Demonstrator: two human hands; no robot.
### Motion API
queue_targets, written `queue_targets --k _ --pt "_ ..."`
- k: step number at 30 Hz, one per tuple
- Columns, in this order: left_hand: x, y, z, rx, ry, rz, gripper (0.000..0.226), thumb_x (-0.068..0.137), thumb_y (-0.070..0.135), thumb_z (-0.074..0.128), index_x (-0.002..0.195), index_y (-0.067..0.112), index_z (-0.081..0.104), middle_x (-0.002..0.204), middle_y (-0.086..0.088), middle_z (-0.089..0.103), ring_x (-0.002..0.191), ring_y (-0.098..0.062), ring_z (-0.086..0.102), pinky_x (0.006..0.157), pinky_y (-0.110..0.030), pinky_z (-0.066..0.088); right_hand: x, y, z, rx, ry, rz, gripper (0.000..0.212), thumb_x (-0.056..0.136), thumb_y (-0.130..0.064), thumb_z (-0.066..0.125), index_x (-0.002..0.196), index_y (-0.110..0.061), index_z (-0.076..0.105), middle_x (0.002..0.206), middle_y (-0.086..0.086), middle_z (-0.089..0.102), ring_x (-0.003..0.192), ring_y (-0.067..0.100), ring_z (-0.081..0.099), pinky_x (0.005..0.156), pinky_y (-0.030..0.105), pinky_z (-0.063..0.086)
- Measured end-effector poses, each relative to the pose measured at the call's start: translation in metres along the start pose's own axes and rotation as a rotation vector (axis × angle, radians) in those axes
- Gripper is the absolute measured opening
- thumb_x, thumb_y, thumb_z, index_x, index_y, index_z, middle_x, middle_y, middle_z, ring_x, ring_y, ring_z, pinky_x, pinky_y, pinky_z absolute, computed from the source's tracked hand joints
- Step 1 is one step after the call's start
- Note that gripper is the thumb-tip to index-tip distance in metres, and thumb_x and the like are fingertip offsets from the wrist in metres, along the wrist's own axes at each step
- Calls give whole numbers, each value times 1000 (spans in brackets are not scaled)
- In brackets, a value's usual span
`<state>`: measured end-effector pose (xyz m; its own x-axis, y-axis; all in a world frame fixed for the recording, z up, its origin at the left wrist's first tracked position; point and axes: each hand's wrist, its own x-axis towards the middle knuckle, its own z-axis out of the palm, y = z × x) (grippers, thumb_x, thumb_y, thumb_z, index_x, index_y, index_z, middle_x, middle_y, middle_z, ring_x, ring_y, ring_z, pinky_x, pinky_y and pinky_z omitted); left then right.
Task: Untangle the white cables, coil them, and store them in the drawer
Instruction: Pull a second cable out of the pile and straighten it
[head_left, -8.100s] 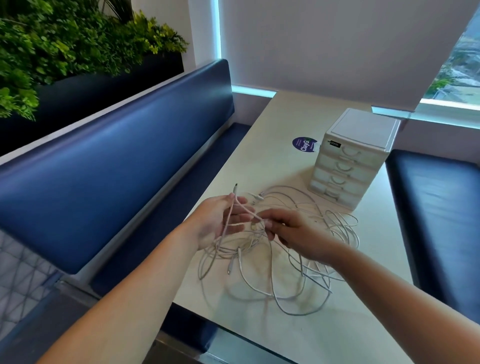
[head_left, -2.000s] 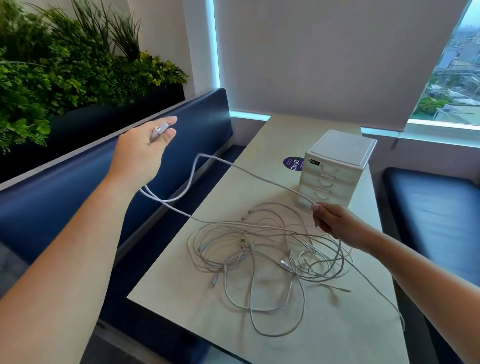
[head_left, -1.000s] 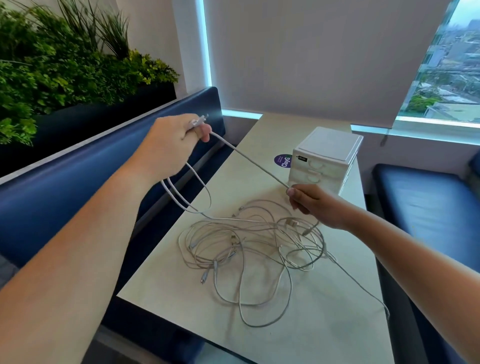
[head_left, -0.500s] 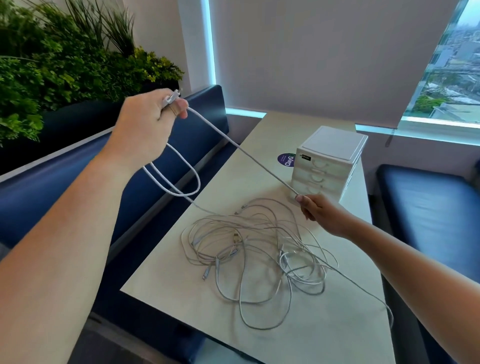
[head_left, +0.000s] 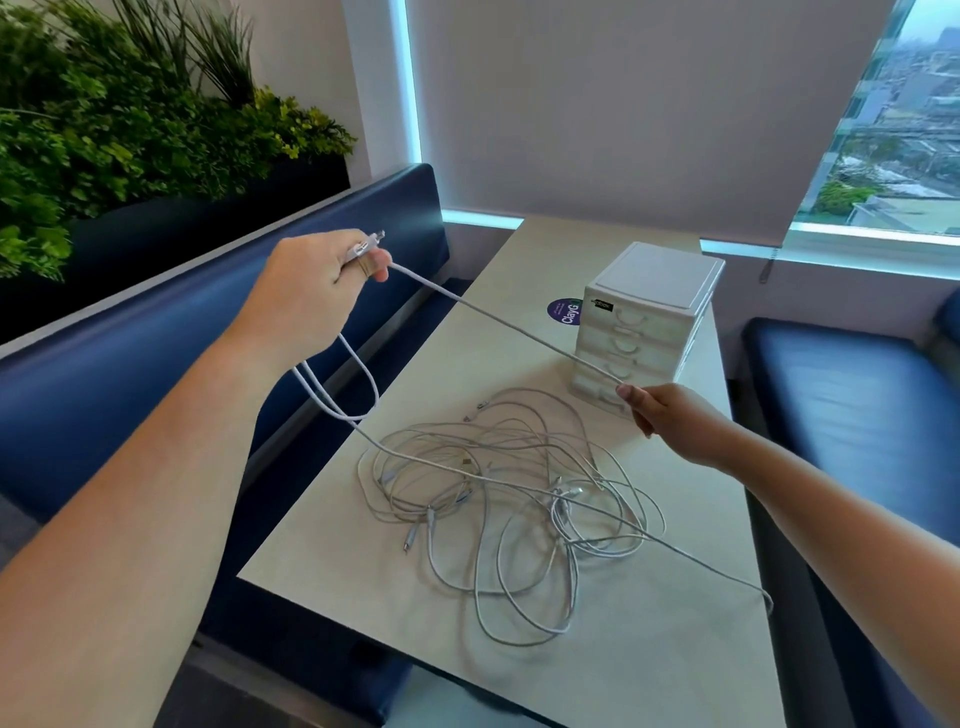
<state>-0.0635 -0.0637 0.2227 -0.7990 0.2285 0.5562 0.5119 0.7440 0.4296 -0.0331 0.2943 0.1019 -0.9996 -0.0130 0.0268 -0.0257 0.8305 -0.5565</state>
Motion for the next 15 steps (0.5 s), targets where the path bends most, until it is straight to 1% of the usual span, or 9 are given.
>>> queue_targets --k 4,6,7,8,9,10,12,13,15 --pt "1 -4 6 -79 -100 -50 27 102 34 48 88 22 68 68 0 59 58 -5 52 57 -31 41 -13 12 -2 -27 11 3 51 99 -47 33 65 -17 57 66 4 53 65 21 50 64 33 39" --pt "-1 -5 11 -156 -154 -69 27 102 37 47 90 28 70 79 7 69 84 5 60 81 -21 46 -24 22 -1 9 -22 45 46 99 -44 34 71 -21 62 71 4 54 68 18 50 66 31 39" --pt "-2 -4 13 -197 -163 -80 26 102 38 46 95 29 70 86 10 71 96 13 57 89 -11 41 -29 28 -1 14 -49 79 44 100 -43 35 75 -23 65 75 6 56 72 18 53 69 31 40" --pt "-3 -4 14 -231 -155 -86 27 102 39 45 102 28 71 93 13 72 100 19 53 89 -3 37 -33 35 -1 -2 -77 115 42 100 -43 35 78 -25 67 78 6 58 77 20 55 73 32 41" --pt "-3 -3 15 -260 -136 -88 29 102 39 45 108 26 70 100 13 72 97 22 53 83 0 38 -36 44 0 -41 -109 159 40 100 -43 35 80 -28 67 79 3 59 80 20 56 76 32 42" --pt "-3 -1 15 -284 -111 -86 31 103 38 44 112 24 70 105 12 71 83 21 55 73 -2 41 -40 51 0 -108 -153 206 38 100 -42 35 83 -30 66 80 -1 59 80 19 56 76 32 42" --pt "-1 1 14 -329 -58 -82 32 104 36 43 116 22 68 105 8 71 50 7 49 48 -9 34 -44 67 2 -359 -294 266 32 102 -33 34 105 -28 65 95 -2 63 90 16 59 82 29 43" --pt "0 2 14 -351 -31 -80 31 104 36 43 115 23 68 101 6 72 44 1 44 44 -11 30 -46 74 3 -471 -362 288 31 102 -28 35 122 -25 58 111 -1 62 104 18 57 90 28 42" --pt "1 4 12 -389 9 -74 28 105 37 41 106 26 67 86 3 68 45 -1 41 47 -13 29 -50 82 8 -611 -439 341 47 99 -28 42 144 -21 33 136 4 47 124 27 45 102 34 38"
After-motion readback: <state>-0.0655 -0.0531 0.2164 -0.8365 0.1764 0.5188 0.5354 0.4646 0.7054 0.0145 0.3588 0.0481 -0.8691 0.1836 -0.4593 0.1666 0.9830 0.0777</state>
